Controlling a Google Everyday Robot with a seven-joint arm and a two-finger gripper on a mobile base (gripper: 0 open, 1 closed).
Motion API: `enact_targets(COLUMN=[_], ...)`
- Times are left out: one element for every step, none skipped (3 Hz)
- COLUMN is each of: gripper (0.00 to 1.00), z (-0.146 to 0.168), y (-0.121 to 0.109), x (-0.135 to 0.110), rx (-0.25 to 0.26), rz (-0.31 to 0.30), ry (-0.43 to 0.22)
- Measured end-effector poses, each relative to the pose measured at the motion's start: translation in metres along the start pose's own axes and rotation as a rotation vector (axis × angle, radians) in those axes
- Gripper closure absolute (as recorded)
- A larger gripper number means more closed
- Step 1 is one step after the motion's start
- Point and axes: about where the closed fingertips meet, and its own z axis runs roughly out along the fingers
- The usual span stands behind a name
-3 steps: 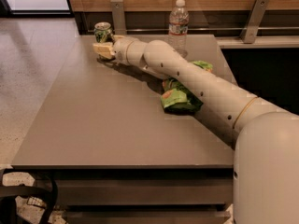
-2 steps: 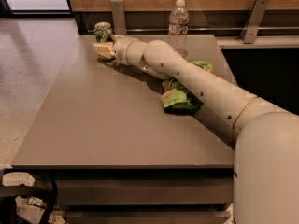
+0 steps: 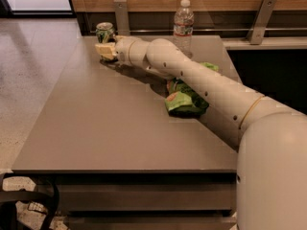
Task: Knock green can over
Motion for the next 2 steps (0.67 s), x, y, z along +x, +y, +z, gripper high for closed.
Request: enact_targets(gripper=[1.0,1.0], z=[-0.013,-0.03], y=[-0.002,-0.006], x=[-0.015,-0.031], rx=[-0.013,-0.025], rz=[-0.016,-0.044], ry=[0.053,0.139])
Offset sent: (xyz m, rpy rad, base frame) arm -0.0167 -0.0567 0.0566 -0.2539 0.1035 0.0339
